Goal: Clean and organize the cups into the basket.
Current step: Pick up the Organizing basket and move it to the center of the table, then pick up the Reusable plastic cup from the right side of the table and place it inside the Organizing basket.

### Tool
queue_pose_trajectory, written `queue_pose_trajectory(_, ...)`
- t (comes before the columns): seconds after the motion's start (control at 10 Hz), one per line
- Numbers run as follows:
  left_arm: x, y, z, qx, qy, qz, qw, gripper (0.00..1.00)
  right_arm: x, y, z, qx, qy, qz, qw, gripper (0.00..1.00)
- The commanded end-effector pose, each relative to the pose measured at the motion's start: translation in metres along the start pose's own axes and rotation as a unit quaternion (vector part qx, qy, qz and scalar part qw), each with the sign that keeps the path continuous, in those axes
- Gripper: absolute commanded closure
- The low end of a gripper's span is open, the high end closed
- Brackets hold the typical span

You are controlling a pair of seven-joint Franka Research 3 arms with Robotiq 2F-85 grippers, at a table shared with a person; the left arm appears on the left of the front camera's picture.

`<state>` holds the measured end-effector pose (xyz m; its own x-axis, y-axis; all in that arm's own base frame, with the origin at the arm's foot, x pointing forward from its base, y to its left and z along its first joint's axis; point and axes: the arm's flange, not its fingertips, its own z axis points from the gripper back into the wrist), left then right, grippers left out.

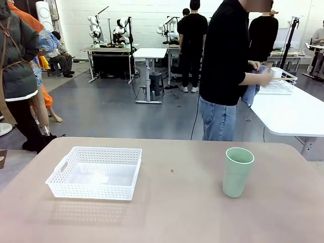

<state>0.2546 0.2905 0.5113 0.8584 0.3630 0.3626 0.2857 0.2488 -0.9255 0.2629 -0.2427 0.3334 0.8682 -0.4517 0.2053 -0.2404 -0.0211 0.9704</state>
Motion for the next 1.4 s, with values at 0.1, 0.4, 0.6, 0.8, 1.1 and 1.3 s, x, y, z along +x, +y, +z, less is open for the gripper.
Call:
queue_pose_trajectory(0.1, -0.010, -0.027, -0.006, 0.047, 0.026, -0.069, 0.996, 0.00, -0.007, 0.010, -0.017, -0.065, 0.005, 0.119, 0.991, 0.00)
queue_pose_trajectory(0.4, -0.042, -0.134, -0.067, 0.219, 0.145, -0.234, 0.936, 0.00, -0.012, 0.044, -0.075, -0.218, 0.016, 0.368, 0.904, 0.00)
queue_pose_trajectory(0.6, -0.047, -0.173, -0.150, 0.308, 0.238, -0.217, 0.895, 0.00, -0.014, 0.059, -0.125, -0.231, 0.115, 0.454, 0.853, 0.00)
queue_pose_trajectory(0.8, -0.057, -0.175, -0.226, 0.387, 0.259, -0.203, 0.861, 0.00, -0.021, 0.052, -0.158, -0.190, 0.265, 0.500, 0.802, 0.00)
queue_pose_trajectory(1.1, -0.051, -0.145, -0.297, 0.451, 0.264, -0.150, 0.839, 0.00, -0.022, 0.025, -0.171, -0.167, 0.357, 0.476, 0.786, 0.00)
queue_pose_trajectory(1.3, -0.047, -0.105, -0.321, 0.508, 0.231, -0.179, 0.810, 0.00, -0.026, 0.012, -0.172, -0.112, 0.399, 0.450, 0.791, 0.00)
